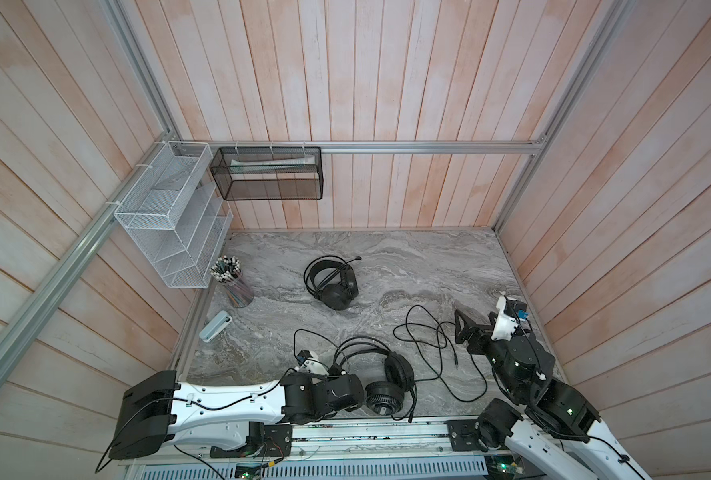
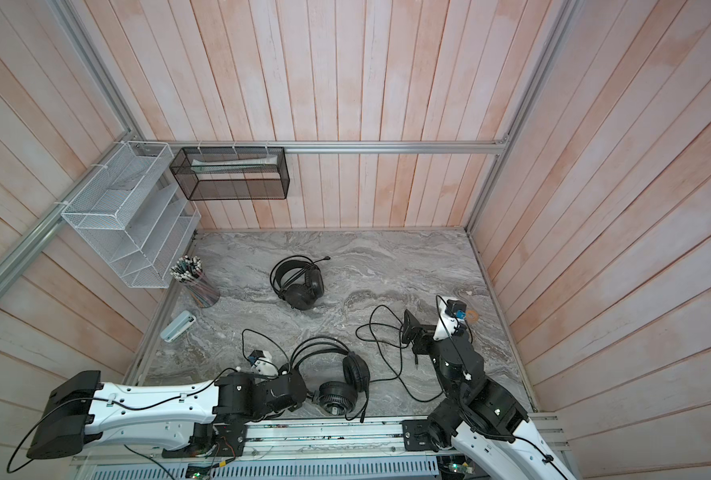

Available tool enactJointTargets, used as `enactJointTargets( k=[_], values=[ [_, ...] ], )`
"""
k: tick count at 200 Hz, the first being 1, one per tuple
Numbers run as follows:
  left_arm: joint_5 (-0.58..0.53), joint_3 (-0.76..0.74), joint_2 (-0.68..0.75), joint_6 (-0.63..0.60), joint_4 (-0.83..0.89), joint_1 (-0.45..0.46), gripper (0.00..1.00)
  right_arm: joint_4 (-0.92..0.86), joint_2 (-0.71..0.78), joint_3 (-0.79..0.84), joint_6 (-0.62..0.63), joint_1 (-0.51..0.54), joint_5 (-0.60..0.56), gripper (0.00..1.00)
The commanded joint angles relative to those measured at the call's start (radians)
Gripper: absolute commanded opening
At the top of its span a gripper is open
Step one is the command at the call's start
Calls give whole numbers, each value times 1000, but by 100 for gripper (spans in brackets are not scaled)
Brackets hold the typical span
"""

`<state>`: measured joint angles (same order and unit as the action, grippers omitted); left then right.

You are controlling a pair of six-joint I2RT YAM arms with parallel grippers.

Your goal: Wrap the headphones

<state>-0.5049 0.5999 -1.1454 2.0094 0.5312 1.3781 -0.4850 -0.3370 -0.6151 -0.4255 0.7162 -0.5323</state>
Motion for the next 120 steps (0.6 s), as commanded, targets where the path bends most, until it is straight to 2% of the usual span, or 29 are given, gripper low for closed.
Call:
enactJointTargets(
  k=[1, 14, 39, 74, 88, 120],
  values=[
    [10, -8, -18, 78, -5, 13, 0, 19, 7, 6, 7, 13, 2, 96],
    [40, -16, -34, 89, -12, 16, 0, 19, 13, 6, 8, 18, 1, 96],
    [89, -38, -53, 105, -36, 23, 11, 19, 26, 6, 7, 26, -2, 96],
    [73, -21, -37, 105, -5, 48, 24, 20, 37, 8, 7, 37, -1, 96],
    [62, 1, -30, 96, 30, 56, 33, 21, 39, 8, 7, 39, -1, 96],
    [35, 50, 4, -3, 82, 56, 63, 22, 41, 9, 8, 42, 0, 96]
  ],
)
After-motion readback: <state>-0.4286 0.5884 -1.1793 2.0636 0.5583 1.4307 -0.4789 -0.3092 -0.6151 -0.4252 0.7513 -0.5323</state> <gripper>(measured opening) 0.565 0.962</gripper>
